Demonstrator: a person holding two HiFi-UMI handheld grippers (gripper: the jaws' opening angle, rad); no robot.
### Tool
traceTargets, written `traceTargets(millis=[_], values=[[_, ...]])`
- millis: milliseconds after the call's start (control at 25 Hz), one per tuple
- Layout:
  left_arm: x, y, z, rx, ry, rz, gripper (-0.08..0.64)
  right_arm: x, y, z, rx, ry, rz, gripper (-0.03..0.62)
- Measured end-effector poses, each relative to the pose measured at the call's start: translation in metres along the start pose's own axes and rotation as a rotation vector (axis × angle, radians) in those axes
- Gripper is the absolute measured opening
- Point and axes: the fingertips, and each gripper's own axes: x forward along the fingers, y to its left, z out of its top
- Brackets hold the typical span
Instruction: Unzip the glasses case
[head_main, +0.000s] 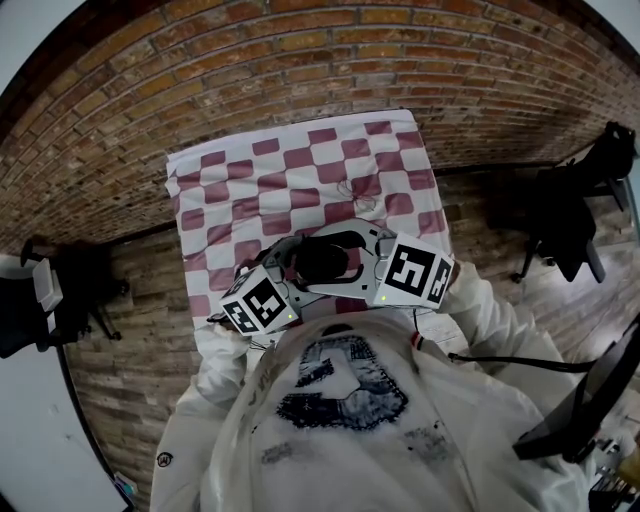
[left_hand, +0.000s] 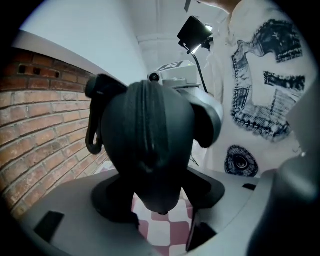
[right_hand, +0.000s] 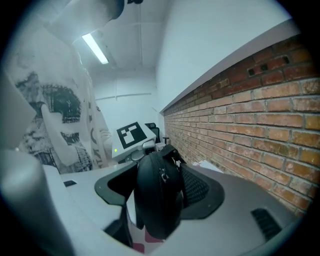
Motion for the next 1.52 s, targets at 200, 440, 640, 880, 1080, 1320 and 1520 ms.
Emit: traceTargets(millis=[200,440,640,880,1080,1320,1520], values=[[0.003,-0.001,-0.001,-0.048,-0.043,0.0,0.307,-0.008,-0.008,0.006,0.031,-0.034,-0.016,0.279],[0.002,-0.001,0.006,-0.172,-0.163,-0.012,0.354,-0.016,-0.017,0.009,0.119,-0.104,-0.029,0.279],[-0.007,0.003,0.018,-0.245,-0.272,-0.013,0.36,-0.018,-0.023,0.016,0.188,-0.158,-0.017,0.279],[-0.012,0.001,0.026,-0.309,-0.351,-0.023,0.36,-0.015,-0.023,0.023,0.252,-0.22,0.007,0.279],[-0.02,0.007,0.029,-0.338,-0.408,0.002,0.359,-0.013,-0.018,0.026,0.276,-0.256,0.02,0.279],[-0.033,0.012,0.043,-0.388,-0.489,0.018,0.36,-0.012,-0.015,0.033,0.338,-0.323,0.028,0.279],[-0.038,0.013,0.048,-0.41,-0.539,0.015,0.359,-0.011,-0.013,0.033,0.37,-0.352,0.025,0.279]])
